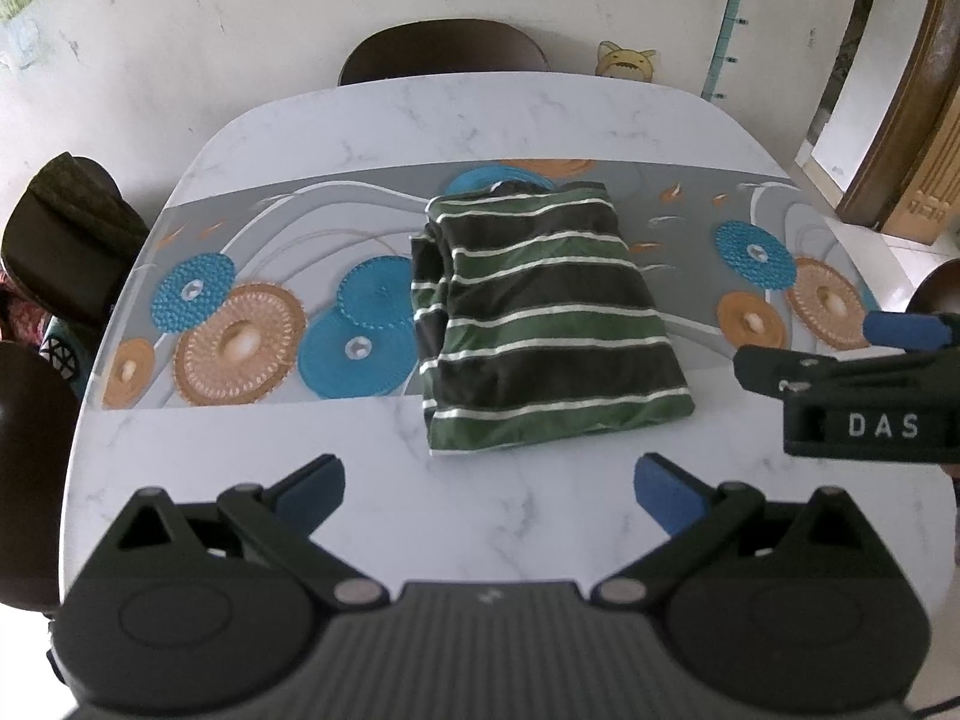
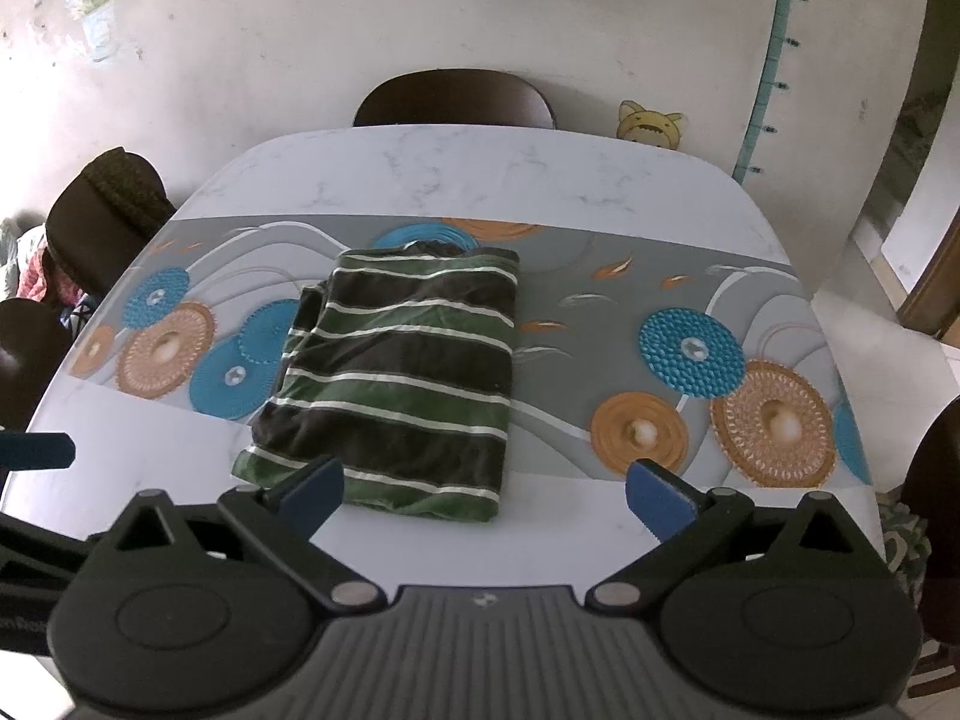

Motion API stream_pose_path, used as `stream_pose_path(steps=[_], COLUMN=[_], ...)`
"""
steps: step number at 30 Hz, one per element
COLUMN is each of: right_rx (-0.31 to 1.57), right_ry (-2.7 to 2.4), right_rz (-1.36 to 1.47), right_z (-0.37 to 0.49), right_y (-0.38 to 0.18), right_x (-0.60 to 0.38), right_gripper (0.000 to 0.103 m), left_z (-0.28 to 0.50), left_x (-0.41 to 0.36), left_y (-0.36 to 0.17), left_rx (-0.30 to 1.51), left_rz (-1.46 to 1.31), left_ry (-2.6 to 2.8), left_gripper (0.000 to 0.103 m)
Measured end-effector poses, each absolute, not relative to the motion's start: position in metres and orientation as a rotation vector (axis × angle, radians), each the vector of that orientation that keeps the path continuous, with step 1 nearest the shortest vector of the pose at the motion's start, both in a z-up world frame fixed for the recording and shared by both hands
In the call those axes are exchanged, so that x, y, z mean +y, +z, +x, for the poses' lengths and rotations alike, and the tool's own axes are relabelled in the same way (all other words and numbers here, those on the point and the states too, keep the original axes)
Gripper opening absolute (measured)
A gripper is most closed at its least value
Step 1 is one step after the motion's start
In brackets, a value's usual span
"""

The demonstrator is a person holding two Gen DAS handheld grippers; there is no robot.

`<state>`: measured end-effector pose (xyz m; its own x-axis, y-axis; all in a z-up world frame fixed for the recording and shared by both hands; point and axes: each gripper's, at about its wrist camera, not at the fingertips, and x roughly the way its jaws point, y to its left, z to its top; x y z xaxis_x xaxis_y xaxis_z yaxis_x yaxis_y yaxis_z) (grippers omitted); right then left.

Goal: Fold clothes

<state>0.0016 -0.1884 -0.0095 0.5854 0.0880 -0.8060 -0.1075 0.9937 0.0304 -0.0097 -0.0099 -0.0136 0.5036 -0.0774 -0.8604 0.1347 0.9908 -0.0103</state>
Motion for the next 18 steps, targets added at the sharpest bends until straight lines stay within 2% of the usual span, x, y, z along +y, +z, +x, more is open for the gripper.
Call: stream_pose_path(steps=[18], right_rx=[0.944], right_ry=[0.118], right_rz=[-0.023], right_z=[0.0027], right_y=[-0.0118], right_x=[-0.1851], right_gripper=[0.101], left_z=[-0.0095], left_x=[-0.0102], left_y=[-0.0178], left_rx=[1.044], left_rz=[0.058], left_ry=[-0.118], left_gripper=[0.103])
